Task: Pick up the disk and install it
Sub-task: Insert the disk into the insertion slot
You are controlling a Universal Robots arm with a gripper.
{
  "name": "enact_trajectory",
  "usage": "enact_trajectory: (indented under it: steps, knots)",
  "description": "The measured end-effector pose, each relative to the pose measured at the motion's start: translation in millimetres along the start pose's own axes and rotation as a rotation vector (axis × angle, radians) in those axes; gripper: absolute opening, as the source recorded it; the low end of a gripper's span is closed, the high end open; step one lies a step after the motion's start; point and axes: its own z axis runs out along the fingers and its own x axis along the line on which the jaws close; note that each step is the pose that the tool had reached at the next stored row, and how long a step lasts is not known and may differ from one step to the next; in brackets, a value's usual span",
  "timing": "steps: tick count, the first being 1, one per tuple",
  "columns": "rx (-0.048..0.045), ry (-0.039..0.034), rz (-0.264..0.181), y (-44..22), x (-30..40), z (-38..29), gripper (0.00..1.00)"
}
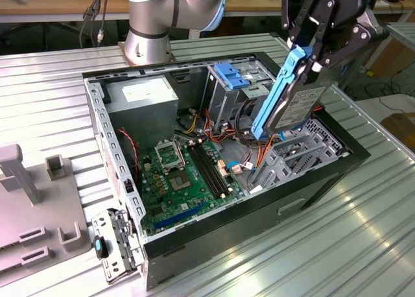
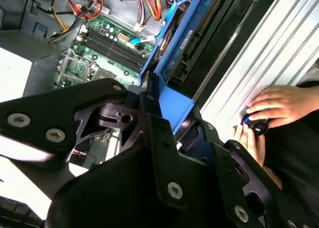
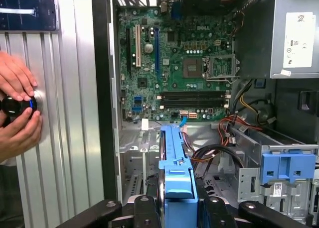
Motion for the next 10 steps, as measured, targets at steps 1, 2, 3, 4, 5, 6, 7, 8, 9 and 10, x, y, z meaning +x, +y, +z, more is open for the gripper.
enact_trajectory:
  steps: [1, 2, 3, 4, 5, 6, 7, 8, 9, 10]
  knots:
    - [-0.0001, 0.0002, 0.0, -4.3, 1.0, 1.5, 0.37]
    - [0.0, 0.0, 0.0, -7.7, 1.7, 3.0, 0.37]
    - [0.0, 0.0001, 0.0, -10.4, 2.2, 4.0, 0.37]
    - [0.0, 0.0002, 0.0, -15.1, 3.0, 5.7, 0.37]
    - [0.0, 0.0001, 0.0, -22.5, 4.8, 8.5, 0.37]
    - [0.0, 0.0002, 0.0, -26.4, 5.7, 9.8, 0.37]
    - [0.0, 0.0001, 0.0, -29.4, 6.4, 10.9, 0.37]
    - [0.0001, 0.0, 0.0, -33.1, 7.4, 12.4, 0.37]
    - [0.0004, 0.0, 0.0, -35.2, 8.0, 13.3, 0.37]
    - [0.0012, 0.0002, 0.0, -38.0, 8.4, 14.1, 0.37]
